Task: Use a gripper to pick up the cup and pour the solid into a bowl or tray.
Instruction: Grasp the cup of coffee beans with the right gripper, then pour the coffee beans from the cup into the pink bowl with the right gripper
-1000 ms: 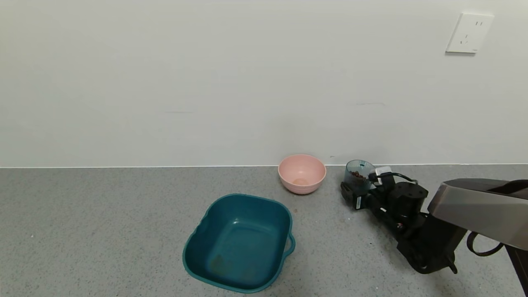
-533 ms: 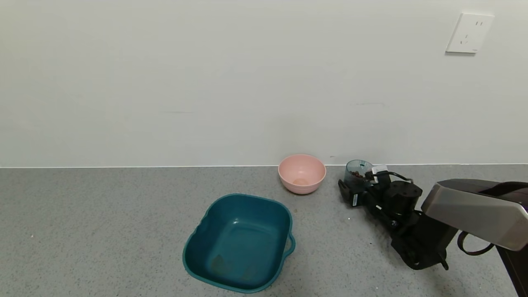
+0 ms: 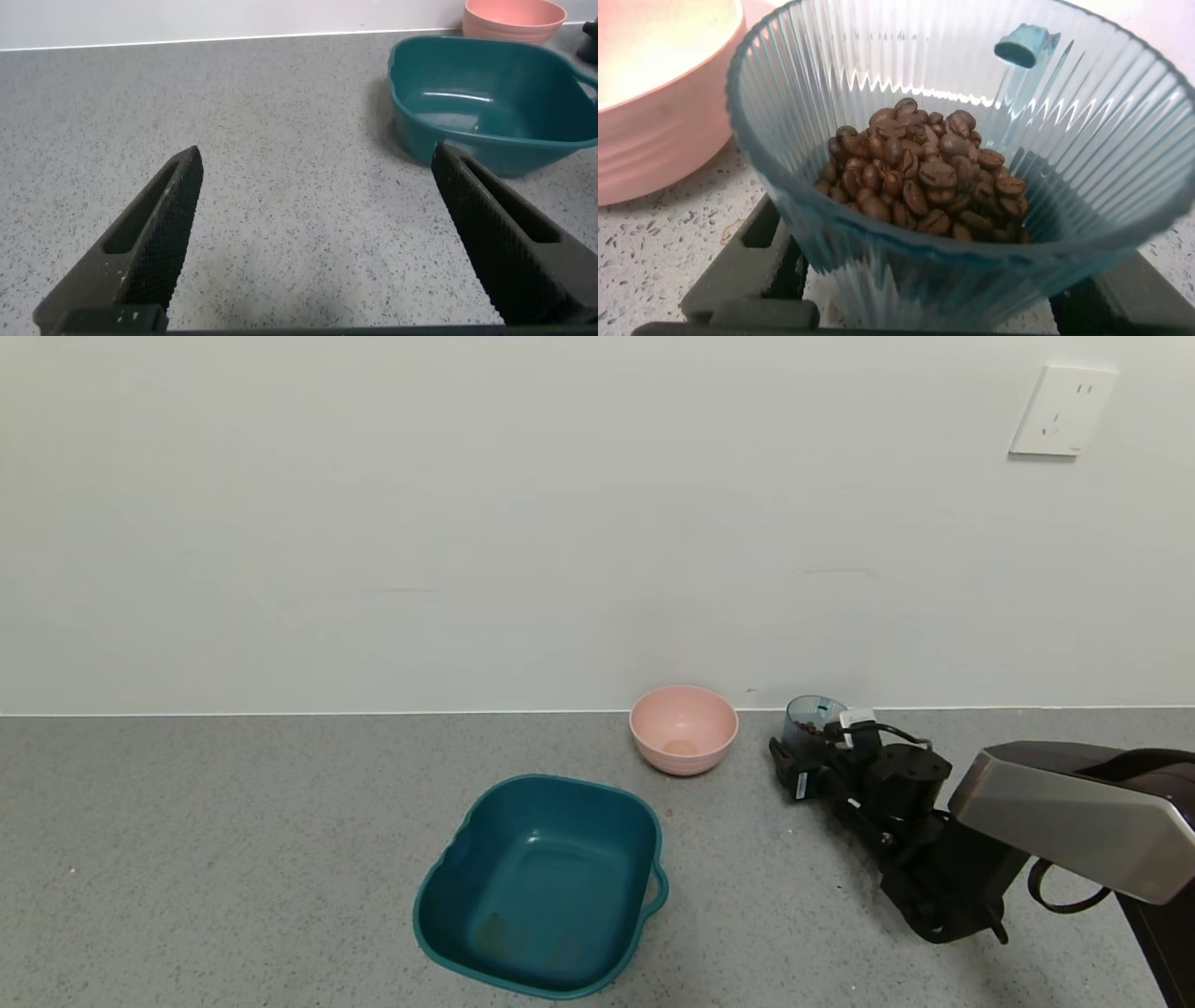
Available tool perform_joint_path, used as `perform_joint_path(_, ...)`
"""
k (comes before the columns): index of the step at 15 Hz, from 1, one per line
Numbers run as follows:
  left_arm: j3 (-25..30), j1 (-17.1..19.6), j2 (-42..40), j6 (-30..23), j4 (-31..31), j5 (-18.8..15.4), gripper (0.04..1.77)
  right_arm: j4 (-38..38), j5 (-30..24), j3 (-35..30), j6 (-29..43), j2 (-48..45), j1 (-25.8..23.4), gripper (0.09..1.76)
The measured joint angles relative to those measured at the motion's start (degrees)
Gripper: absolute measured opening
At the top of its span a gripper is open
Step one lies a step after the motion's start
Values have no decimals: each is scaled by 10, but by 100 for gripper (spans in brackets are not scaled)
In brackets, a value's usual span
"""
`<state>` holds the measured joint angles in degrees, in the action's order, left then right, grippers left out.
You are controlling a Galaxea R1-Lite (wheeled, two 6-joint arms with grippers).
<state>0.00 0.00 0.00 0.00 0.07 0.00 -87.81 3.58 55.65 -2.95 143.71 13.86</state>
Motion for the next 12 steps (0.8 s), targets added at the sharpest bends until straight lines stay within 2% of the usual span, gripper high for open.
perform_joint_path(9, 0, 0, 0, 0, 0, 0, 176, 7, 0, -7, -1, -11, 0, 139)
perform_joint_path(12, 0, 0, 0, 0, 0, 0, 176, 48, -1, -19, -2, -43, 0, 139)
